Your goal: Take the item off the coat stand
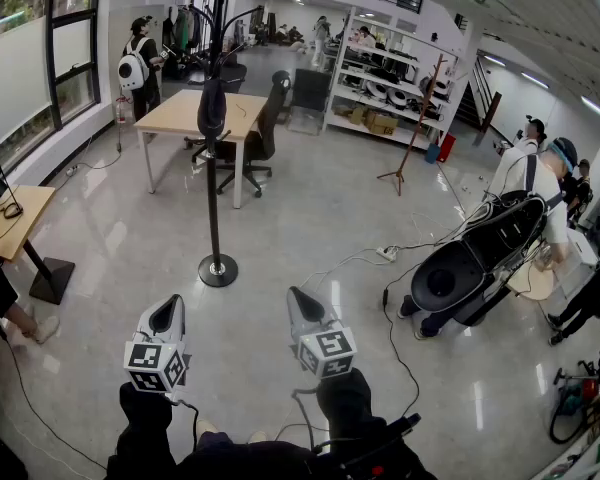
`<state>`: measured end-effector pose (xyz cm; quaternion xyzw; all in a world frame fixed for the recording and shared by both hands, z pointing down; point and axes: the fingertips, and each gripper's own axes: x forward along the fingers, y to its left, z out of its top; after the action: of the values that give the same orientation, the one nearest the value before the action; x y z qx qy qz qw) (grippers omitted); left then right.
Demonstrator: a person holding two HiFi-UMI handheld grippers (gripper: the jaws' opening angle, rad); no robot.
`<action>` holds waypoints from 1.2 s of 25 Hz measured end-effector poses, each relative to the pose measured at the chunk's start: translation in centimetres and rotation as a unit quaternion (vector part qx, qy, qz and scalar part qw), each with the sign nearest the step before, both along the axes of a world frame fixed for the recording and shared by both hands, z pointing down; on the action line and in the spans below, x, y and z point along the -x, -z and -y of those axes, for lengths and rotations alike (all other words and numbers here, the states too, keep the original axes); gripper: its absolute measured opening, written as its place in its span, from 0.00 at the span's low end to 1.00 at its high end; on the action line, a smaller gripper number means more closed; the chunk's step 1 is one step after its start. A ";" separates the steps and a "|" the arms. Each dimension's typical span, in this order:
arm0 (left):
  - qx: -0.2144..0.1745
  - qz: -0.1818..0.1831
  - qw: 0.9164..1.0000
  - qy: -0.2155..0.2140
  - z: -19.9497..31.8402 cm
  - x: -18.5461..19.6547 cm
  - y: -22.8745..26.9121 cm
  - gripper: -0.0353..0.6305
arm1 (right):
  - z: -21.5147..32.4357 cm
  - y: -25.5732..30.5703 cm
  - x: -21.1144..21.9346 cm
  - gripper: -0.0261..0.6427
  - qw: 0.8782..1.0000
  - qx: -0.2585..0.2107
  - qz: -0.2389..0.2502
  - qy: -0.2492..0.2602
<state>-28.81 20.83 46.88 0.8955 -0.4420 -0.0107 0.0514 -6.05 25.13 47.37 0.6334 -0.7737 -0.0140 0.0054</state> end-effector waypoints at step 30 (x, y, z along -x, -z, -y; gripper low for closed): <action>0.002 0.022 1.000 -0.017 1.9 -3.8 -1.3 0.06 | 0.0 -2.0 -4.5 0.04 0.999 0.015 0.023 -0.035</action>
<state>-25.02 18.90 48.15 0.9026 -0.4281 0.0110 0.0437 -1.54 25.15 49.36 0.6598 -0.7513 0.0122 -0.0028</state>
